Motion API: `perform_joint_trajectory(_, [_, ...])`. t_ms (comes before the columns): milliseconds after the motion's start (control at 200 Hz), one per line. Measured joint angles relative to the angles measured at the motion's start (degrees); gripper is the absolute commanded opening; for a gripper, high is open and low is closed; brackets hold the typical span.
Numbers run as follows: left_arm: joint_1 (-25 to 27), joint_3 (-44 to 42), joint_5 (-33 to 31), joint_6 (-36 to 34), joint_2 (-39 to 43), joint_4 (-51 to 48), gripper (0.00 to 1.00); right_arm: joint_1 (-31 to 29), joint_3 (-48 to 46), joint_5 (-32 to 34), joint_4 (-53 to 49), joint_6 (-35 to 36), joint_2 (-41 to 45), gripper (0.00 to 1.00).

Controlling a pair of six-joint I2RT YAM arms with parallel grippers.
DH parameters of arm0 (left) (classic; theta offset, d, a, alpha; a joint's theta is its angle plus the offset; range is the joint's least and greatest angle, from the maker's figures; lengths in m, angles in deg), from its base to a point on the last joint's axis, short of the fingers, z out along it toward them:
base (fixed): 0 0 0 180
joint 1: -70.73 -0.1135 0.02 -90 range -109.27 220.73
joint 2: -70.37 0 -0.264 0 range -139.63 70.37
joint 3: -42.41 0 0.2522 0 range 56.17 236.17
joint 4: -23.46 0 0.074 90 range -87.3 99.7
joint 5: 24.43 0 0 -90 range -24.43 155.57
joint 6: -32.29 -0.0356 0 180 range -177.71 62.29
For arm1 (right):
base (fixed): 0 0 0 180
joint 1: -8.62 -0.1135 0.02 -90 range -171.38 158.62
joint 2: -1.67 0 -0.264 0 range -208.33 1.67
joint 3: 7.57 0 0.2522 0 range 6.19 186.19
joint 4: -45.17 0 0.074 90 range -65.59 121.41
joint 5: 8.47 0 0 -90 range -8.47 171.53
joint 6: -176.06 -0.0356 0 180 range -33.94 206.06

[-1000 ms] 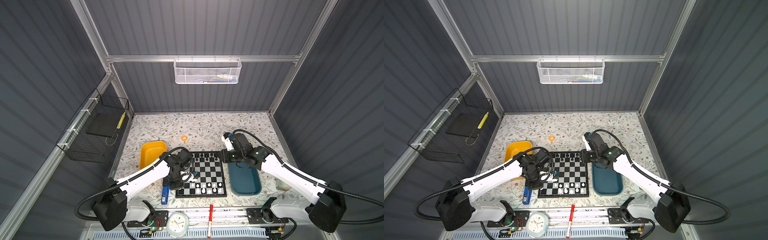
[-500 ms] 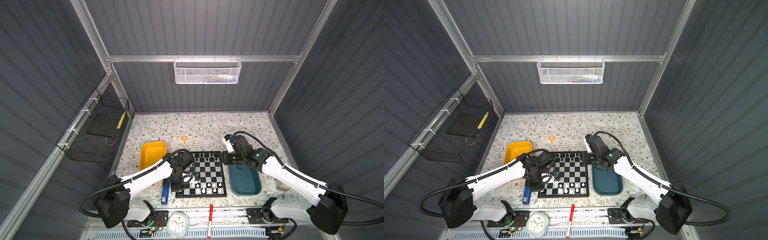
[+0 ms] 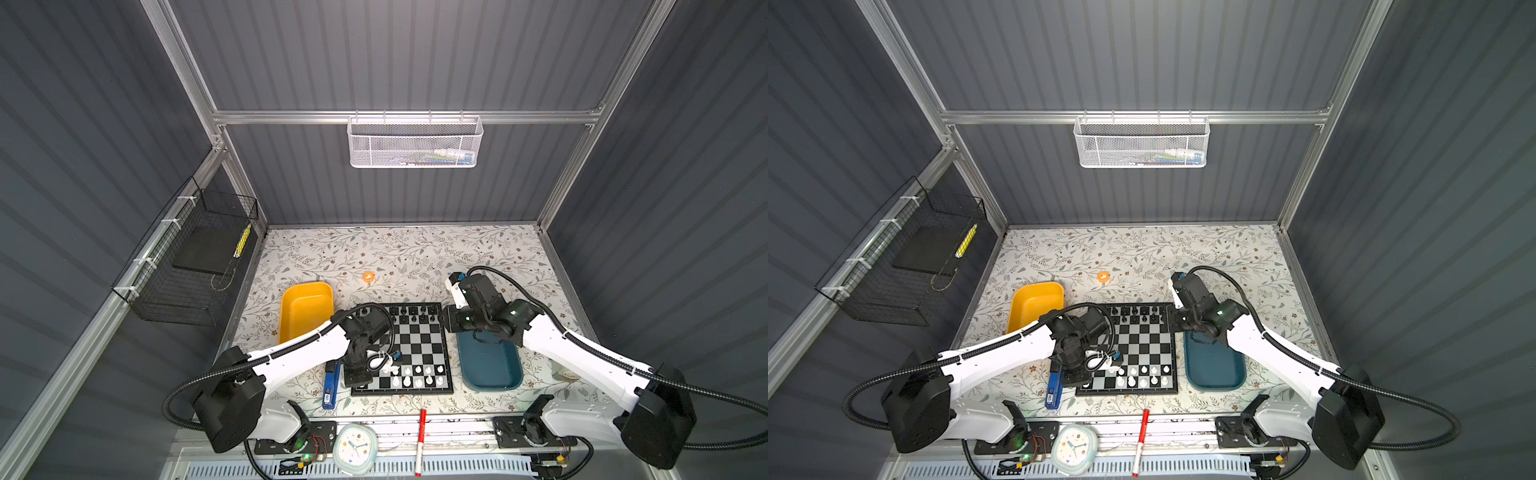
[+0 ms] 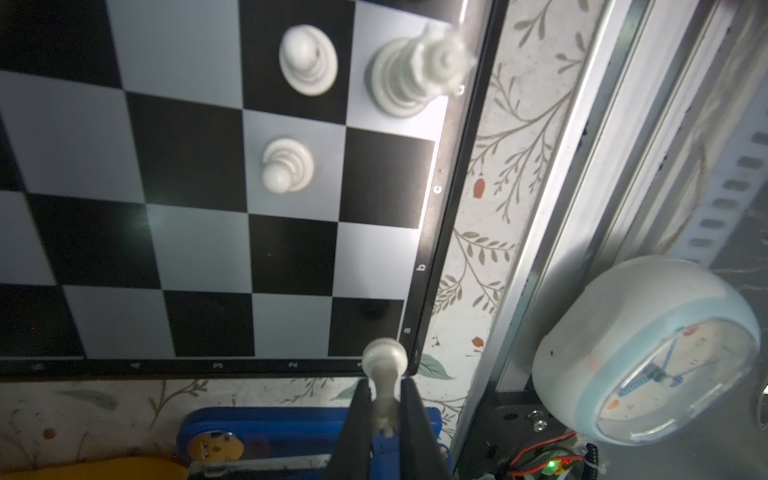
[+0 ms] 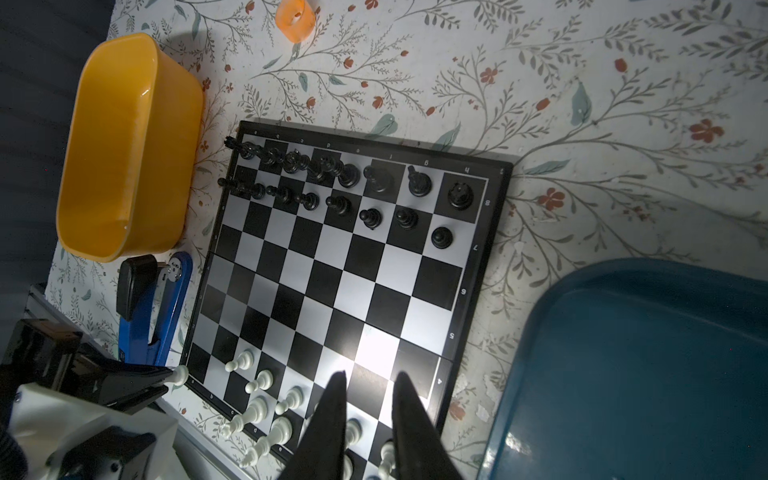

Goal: Set up the chess pieces on the board

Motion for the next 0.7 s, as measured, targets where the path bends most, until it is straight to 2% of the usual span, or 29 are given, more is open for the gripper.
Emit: perform_joint_trajectory(700, [1.9, -2.1, -3.9, 2.2, -0.4, 4.5, 0.12, -0.4, -0.2, 0.1, 0.7, 0.0, 0.0, 0.24])
